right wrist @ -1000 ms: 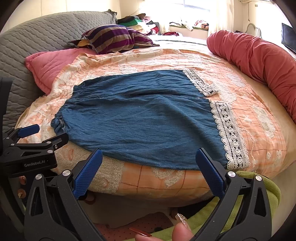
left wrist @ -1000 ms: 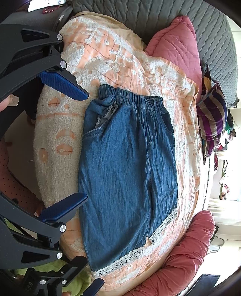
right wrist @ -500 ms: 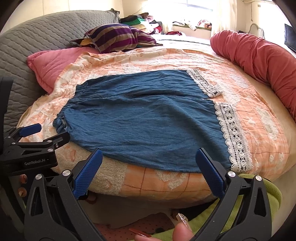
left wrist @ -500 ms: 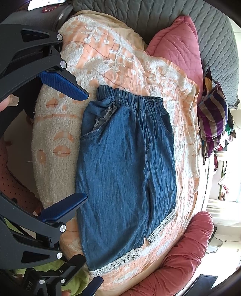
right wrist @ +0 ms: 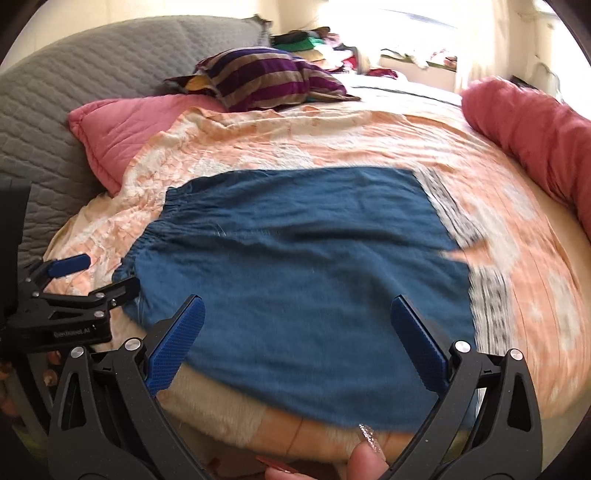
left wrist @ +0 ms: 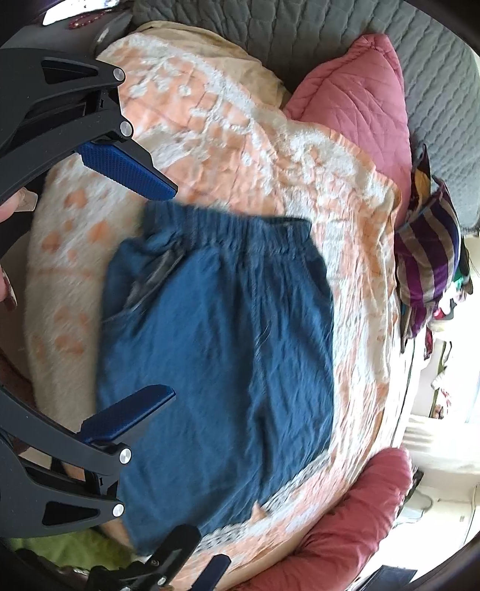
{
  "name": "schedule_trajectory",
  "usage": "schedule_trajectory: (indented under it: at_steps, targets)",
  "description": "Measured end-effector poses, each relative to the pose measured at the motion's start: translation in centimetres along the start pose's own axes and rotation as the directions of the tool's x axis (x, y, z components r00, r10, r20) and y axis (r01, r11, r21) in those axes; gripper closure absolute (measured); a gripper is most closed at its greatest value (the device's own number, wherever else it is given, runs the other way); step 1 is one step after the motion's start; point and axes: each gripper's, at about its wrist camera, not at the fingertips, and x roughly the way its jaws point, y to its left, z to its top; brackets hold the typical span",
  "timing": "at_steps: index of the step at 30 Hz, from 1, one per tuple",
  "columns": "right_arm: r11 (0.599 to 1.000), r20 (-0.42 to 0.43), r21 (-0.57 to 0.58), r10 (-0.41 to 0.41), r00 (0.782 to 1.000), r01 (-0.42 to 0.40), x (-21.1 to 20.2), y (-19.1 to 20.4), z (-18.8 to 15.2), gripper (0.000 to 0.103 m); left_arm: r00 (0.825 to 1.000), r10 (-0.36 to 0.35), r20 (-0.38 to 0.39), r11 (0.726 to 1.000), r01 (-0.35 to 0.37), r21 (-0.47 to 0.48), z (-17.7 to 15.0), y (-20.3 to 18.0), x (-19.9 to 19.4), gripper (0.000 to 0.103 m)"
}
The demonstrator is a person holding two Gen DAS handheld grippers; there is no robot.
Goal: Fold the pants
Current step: 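Grasp the pants waistband with the left gripper while the right gripper approaches the waist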
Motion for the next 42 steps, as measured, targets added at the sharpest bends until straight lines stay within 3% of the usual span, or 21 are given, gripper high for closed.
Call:
schedule_trajectory:
  at_steps: [7,14,22,27,32,35,36,38,40,42]
  targets:
    - [0.992,-0.022,-0.086,0.088,0.996,-0.090,4.1,1.1,4.7,0.008,1.000,0.026,-0.006,0.999,-0.026,-0.047,4.2,3.5,2.9,0.004]
    - [0.988,-0.068,-0.115,0.097,0.993,-0.105,9.6,1.1,9.9,0.008,0.999,0.016,-0.052,0.996,-0.020,-0.081,8.2,6.7,7.3,0.004]
    - [0.977,-0.147,-0.186,0.076,0.986,-0.103,16.1,1.0,13.5,0.008,0.994,0.009,-0.108,0.995,-0.020,-0.100,11.7,10.4,12.7,0.004]
    - [0.957,-0.163,-0.271,0.061,0.985,-0.104,19.7,2.1,15.3,0.008,0.989,0.032,-0.141,0.998,-0.040,-0.054,13.0,10.5,15.9,0.004]
    - [0.938,-0.181,-0.327,0.055,0.982,-0.113,22.8,2.7,16.4,0.008,0.989,-0.047,-0.141,0.998,0.042,-0.038,13.9,9.7,17.9,0.004]
    - [0.933,-0.206,-0.339,0.050,0.977,-0.119,24.7,3.0,17.0,0.008,0.989,-0.041,-0.139,0.999,0.036,-0.038,14.3,9.4,18.8,0.004]
    - [0.933,-0.214,-0.338,0.049,0.976,-0.121,25.2,3.1,17.2,0.008,0.991,-0.044,-0.130,0.998,0.039,-0.040,14.4,9.3,18.8,0.006]
    - [0.927,-0.230,-0.352,0.046,0.972,-0.127,26.1,3.5,17.5,0.008,0.993,-0.049,-0.109,0.999,0.047,-0.017,14.4,8.9,18.8,0.023]
    - [0.914,-0.239,-0.382,0.043,0.970,-0.135,26.7,4.0,17.6,0.008,0.985,-0.120,-0.121,0.993,0.120,-0.006,14.2,8.3,19.1,0.063]
    - [0.900,-0.241,-0.413,0.040,0.970,-0.140,27.3,4.6,17.6,0.008,0.988,-0.108,-0.113,0.994,0.111,0.021,14.1,7.9,19.2,0.066]
